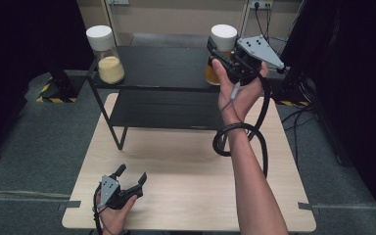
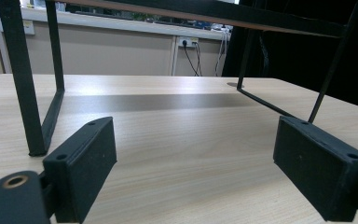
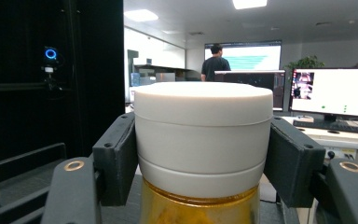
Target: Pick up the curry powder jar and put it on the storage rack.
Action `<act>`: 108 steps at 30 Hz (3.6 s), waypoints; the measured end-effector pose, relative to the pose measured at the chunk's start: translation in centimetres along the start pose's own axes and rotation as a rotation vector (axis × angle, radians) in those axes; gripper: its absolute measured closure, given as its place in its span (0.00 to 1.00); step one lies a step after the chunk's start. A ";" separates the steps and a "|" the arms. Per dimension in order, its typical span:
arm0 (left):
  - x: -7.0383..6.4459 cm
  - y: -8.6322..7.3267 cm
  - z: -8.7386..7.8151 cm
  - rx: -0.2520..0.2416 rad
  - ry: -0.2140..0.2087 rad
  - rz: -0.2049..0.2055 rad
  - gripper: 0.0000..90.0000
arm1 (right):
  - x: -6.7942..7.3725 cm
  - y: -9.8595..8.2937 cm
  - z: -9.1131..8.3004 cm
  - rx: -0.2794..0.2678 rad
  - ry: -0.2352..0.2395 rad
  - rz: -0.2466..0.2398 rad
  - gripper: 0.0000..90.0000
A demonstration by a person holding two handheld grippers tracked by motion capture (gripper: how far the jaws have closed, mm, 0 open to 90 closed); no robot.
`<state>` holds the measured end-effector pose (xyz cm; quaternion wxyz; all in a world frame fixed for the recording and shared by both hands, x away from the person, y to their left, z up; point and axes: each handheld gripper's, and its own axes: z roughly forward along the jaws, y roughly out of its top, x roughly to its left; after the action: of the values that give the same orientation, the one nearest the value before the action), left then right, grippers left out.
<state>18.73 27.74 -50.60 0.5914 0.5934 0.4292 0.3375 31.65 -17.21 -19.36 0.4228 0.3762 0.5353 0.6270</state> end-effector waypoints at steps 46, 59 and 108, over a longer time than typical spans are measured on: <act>0.0 0.0 0.0 0.001 -0.001 0.007 0.14 | 0.0 -0.8 2.0 0.027 -0.030 -0.011 0.33; -0.1 0.0 0.0 0.001 0.000 0.011 0.14 | 0.0 -0.1 0.5 0.043 -0.009 -0.005 0.09; -0.2 0.0 0.0 0.000 0.004 0.016 0.14 | 1.4 -2.7 -4.4 0.063 0.036 -0.156 0.07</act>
<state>18.65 27.57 -50.60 0.5880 0.5960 0.4256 0.3435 27.42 -17.24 -22.61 0.4487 0.3349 0.5900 0.5817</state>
